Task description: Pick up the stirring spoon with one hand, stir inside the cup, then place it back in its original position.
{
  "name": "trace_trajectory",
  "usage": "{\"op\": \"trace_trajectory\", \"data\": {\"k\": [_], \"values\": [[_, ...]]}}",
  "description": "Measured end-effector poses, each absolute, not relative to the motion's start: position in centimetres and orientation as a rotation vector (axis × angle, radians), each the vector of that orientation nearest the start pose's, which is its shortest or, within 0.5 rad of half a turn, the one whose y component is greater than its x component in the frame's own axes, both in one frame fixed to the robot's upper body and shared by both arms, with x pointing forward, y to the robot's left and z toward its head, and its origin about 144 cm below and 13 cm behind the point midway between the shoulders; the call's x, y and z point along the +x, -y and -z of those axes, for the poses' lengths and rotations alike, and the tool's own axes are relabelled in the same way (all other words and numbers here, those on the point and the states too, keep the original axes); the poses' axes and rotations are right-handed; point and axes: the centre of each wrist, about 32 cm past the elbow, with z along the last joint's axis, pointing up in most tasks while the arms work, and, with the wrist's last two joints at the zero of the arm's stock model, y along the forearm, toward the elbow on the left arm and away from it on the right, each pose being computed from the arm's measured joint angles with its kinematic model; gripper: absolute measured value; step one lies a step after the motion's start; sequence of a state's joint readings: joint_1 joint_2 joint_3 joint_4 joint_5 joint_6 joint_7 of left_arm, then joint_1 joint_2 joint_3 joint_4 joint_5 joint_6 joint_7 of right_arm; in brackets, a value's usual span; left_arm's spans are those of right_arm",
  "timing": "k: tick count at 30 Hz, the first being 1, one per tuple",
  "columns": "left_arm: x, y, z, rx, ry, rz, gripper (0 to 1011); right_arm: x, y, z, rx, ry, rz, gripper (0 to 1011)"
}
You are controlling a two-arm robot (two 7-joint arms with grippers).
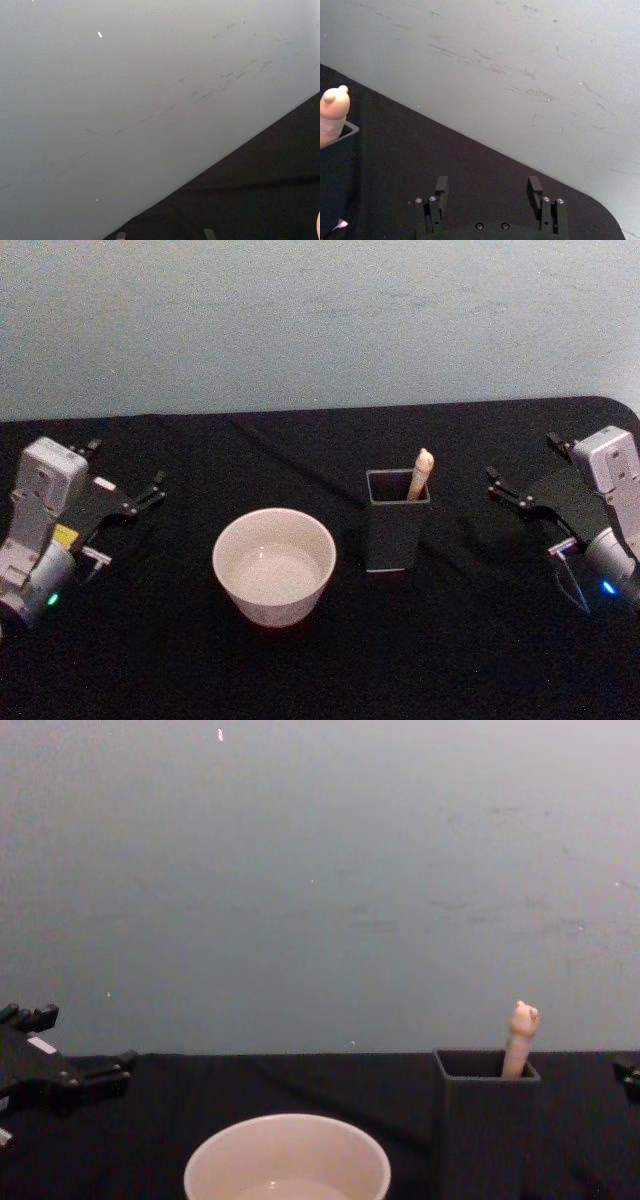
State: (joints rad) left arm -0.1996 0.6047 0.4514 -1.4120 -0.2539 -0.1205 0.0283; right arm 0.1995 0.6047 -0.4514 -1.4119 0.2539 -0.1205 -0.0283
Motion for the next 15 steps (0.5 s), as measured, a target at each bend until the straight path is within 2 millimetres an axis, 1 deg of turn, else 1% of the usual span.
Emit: {"op": "trace_trajectory", "data": {"k": [15], "values": [[48.86, -30.97, -113.98, 0.304, 0.285, -1.248, 1001, 48.86, 30.97, -113.98, -0.304, 0.285, 1.248, 1002]]}}
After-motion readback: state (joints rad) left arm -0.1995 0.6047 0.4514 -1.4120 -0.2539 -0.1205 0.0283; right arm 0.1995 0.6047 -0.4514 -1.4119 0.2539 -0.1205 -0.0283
